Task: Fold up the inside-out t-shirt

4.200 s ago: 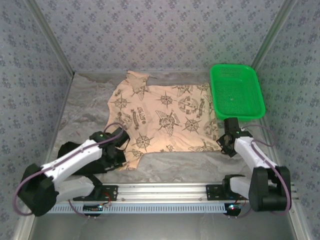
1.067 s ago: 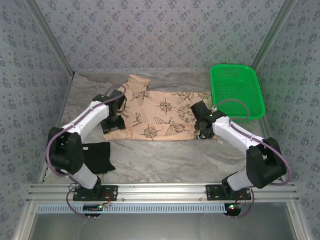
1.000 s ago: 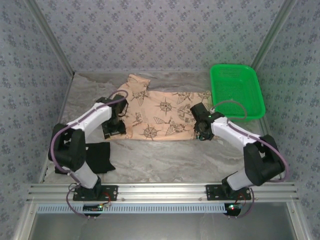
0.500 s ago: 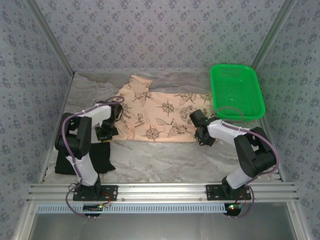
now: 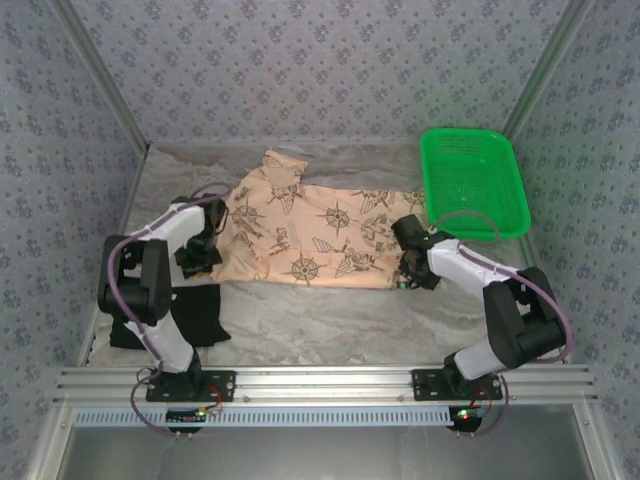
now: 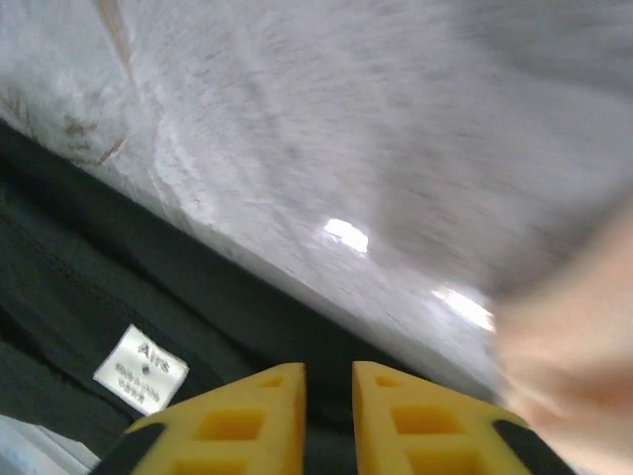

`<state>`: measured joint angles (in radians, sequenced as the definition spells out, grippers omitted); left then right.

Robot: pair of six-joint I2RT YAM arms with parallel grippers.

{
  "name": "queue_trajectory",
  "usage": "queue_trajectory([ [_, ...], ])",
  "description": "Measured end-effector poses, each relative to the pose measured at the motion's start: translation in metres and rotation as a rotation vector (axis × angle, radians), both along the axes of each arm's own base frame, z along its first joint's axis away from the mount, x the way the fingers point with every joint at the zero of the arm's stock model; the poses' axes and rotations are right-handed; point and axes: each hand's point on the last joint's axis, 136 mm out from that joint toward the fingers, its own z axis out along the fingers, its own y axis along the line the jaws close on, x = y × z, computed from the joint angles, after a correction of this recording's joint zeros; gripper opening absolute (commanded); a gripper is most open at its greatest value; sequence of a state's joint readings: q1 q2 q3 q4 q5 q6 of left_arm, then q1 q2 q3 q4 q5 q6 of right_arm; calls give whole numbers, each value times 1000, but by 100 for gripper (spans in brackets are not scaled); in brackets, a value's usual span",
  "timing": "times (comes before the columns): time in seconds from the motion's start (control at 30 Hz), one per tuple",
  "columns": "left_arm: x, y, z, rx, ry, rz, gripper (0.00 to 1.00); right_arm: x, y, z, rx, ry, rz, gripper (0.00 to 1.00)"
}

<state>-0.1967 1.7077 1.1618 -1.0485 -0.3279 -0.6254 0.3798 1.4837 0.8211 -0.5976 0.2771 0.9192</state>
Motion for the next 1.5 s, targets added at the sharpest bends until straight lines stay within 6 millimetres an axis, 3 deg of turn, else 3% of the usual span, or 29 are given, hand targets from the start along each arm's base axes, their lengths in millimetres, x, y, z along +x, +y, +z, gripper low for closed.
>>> queue_trajectory([
  [0.13,26,-73,30,-151,-145,-116,26,22,9,-1,-11,-35,102,24],
  [0.2,26,-101,28,-216,-161,-143,25,29,16,-4,-20,-39,146,23],
  [0.27,20,-111,15,-242,-137,-134,24,36,21,-7,-38,-36,180,23],
  [0.5,-6,-78,-39,-166,0,-33,23,60,14,-5,-115,-57,218,24],
  [0.7,-12,-50,-45,-116,6,23,23,83,3,2,-169,-80,248,28],
  [0.83,-12,-40,-46,-118,-8,54,24,97,18,11,-157,-103,331,34],
  [0.97,-13,-34,-46,-130,-27,82,27,104,87,36,-65,-163,541,39],
  [1.1,-14,-30,-46,-153,-37,113,27,88,202,69,137,-259,894,48],
  [1.2,-14,-25,-47,-181,-45,154,27,72,282,81,229,-317,1163,51],
  [1.3,-17,-19,-47,-210,-50,205,29,57,340,70,237,-331,1376,52],
  [1.5,-19,-14,-46,-229,-55,262,31,39,410,37,209,-335,1618,53],
])
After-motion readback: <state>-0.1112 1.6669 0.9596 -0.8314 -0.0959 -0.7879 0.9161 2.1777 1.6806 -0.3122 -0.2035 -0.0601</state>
